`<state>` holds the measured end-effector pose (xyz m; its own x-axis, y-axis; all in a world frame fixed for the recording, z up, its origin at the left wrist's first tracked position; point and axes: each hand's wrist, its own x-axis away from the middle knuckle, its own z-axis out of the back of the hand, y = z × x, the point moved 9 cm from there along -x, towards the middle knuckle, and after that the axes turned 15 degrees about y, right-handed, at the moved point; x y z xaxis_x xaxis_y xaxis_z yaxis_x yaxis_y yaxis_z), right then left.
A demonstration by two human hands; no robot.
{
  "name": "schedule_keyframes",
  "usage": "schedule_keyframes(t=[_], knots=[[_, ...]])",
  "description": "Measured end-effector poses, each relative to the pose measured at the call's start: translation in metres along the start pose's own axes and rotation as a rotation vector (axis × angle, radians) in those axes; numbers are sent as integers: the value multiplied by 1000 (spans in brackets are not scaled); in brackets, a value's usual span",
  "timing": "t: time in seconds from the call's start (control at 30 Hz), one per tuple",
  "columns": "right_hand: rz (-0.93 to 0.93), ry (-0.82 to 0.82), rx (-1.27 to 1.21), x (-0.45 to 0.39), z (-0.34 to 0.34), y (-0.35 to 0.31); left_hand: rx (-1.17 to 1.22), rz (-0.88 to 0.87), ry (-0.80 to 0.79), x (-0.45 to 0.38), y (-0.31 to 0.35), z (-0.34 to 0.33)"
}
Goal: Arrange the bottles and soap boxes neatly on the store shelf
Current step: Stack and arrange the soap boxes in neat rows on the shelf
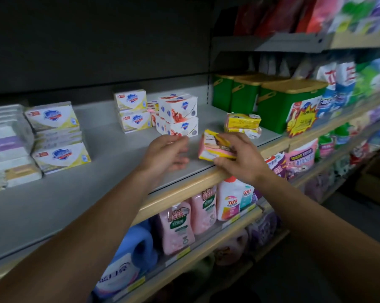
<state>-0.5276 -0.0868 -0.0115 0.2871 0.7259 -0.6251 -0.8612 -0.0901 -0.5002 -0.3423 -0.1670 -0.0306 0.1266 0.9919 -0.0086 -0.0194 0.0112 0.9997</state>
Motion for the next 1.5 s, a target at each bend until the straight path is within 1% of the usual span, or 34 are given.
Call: schedule_keyframes(t=[0.07, 0.1, 0.13, 0.2, 0.27, 0.37, 0.43, 0.6, 0.7, 0.87, 0.93, 1.0, 1.07, 1.2, 1.37, 1.5], knots=[[-57, 37, 104, -7, 8, 25, -449, -302, 82, -7, 11, 10], [-71, 36, 147, -10, 10, 34, -656, -433, 94, -7, 15, 14], [-74, 31, 197, -14, 11, 41, -802, -524, 78, -6, 16, 18], [-49, 43, 347, -20, 12, 47, -1003, -613, 13, -8, 7, 25], [-4, 99, 444, -20, 15, 43, -1108, -617, -28, -9, -5, 32], [106, 156, 434, -9, 14, 30, -1120, -644, -17, -7, -11, 35], [127, 135, 462, -1, 10, 32, -1111, -666, 5, -4, -9, 34], [34, 30, 472, -9, 2, 53, -1102, -652, 4, -5, -8, 35], [-27, -35, 431, -19, -6, 61, -1104, -626, -19, -2, -7, 34], [-58, -114, 460, -27, -12, 65, -1110, -629, -16, -2, -8, 36], [-58, -105, 500, -29, -11, 59, -1105, -629, -15, -3, -7, 36], [-24, -39, 478, -33, -8, 41, -1080, -623, -28, -4, -4, 39], [41, -1, 372, -36, -13, 11, -1062, -619, -46, -4, 0, 45], [133, -64, 137, -38, -51, -57, -1092, -602, -58, 2, 4, 84], [233, -170, 12, -43, -118, -126, -1134, -543, 59, 10, 2, 162], [279, -219, 75, -63, -173, -152, -1136, -532, 179, 14, 2, 209]])
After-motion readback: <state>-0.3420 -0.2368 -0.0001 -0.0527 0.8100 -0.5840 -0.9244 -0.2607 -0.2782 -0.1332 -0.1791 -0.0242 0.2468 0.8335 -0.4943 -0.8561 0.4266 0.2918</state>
